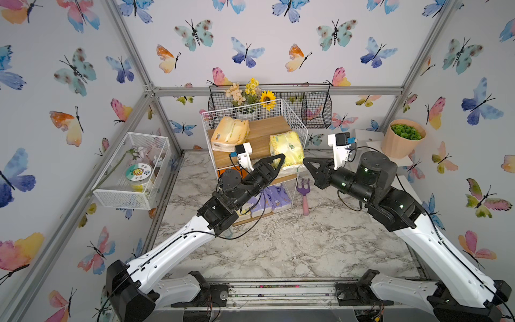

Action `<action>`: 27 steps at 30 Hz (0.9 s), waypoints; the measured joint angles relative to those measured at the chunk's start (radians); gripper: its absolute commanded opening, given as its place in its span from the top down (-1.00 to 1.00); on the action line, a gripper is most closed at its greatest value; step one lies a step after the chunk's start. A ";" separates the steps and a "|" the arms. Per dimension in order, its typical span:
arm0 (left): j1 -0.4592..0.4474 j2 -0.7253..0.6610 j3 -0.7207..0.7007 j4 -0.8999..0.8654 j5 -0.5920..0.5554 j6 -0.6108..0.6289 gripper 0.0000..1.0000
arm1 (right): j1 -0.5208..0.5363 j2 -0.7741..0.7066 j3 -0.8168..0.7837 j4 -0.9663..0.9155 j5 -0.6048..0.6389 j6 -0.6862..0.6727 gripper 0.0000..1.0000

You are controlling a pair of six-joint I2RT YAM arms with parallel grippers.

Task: Remove the tissue boxes from the shelf
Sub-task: Pick up a box of tissues from the shelf, then place the box of tissues at the center of the board.

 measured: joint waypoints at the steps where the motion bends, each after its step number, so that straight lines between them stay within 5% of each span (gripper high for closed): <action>1: -0.003 0.000 0.000 0.000 -0.001 0.003 0.46 | 0.000 -0.003 -0.002 -0.001 0.000 -0.003 0.39; 5: -0.025 -0.003 0.000 -0.006 -0.008 0.021 0.50 | 0.000 -0.038 -0.033 0.003 0.003 -0.013 -0.12; 8: -0.083 -0.019 -0.001 -0.031 -0.057 0.055 0.52 | 0.000 -0.097 -0.082 0.018 0.037 -0.021 -0.28; 19: -0.389 -0.108 -0.202 -0.069 -0.293 0.133 0.57 | 0.000 -0.339 -0.259 0.094 0.284 -0.011 -0.29; 27: -0.492 -0.080 -0.452 -0.093 -0.350 -0.036 0.57 | 0.000 -0.360 -0.343 0.094 0.363 0.036 -0.29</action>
